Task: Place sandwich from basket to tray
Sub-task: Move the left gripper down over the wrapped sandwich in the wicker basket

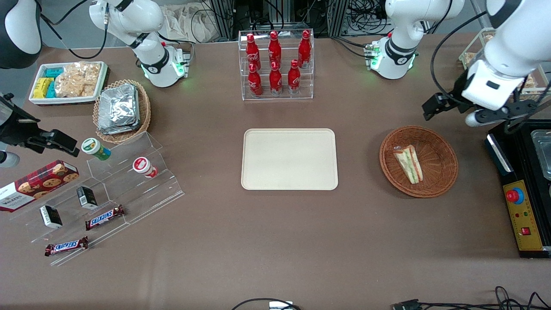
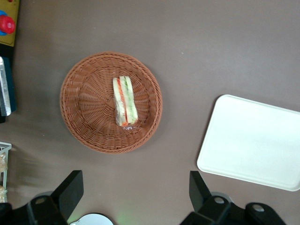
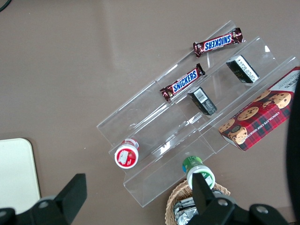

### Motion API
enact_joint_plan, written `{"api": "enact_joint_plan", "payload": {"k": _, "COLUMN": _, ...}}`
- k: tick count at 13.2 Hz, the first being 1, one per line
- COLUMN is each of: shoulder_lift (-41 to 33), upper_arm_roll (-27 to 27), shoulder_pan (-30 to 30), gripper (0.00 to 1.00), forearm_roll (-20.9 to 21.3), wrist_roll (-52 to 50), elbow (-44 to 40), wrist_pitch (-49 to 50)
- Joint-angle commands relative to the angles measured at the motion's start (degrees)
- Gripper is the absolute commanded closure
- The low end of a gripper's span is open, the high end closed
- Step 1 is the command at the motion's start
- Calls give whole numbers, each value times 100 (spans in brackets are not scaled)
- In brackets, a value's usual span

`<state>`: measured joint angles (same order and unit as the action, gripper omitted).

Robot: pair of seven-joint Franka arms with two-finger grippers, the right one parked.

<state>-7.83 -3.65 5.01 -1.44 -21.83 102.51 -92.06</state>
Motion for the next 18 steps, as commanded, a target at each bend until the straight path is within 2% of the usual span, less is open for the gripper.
{"api": "enact_joint_plan", "payload": {"k": 1, "shoulder_lift": 53, "upper_arm_roll": 49, "shoulder_pan": 87, "gripper": 0, "forearm_roll": 3, "wrist_roll": -75, "elbow": -187, "wrist_pitch": 188}}
{"api": "enact_joint_plan", "payload": {"k": 5, "shoulder_lift": 36, "upper_arm_roll": 119, "shoulder_pan": 70, "gripper": 0, "forearm_roll": 21, "wrist_roll": -14, "elbow": 249, "wrist_pitch": -20}}
{"api": "enact_joint_plan", "payload": {"k": 9, "shoulder_lift": -8, "upper_arm_roll": 391, "shoulder_pan": 79, "gripper": 0, "forearm_roll": 56, "wrist_roll": -5, "elbow": 2075, "wrist_pitch": -2055}}
{"api": "enact_joint_plan", "payload": {"k": 12, "shoulder_lift": 306, "upper_arm_roll": 427, "shoulder_pan": 79, "gripper": 0, "forearm_roll": 64, "wrist_roll": -40, "elbow": 3194, "wrist_pitch": -3910}}
{"api": "enact_joint_plan", "payload": {"k": 16, "shoulder_lift": 1308, "upper_arm_roll": 435, "shoulder_pan": 79, "gripper": 0, "forearm_roll": 64, "wrist_roll": -76, "elbow": 3696, "wrist_pitch": -5617}}
{"api": "enact_joint_plan", "payload": {"k": 18, "shoulder_lift": 1669, "upper_arm_roll": 453, "shoulder_pan": 79, "gripper": 0, "forearm_roll": 65, "wrist_roll": -58, "elbow": 3768, "wrist_pitch": -6033}}
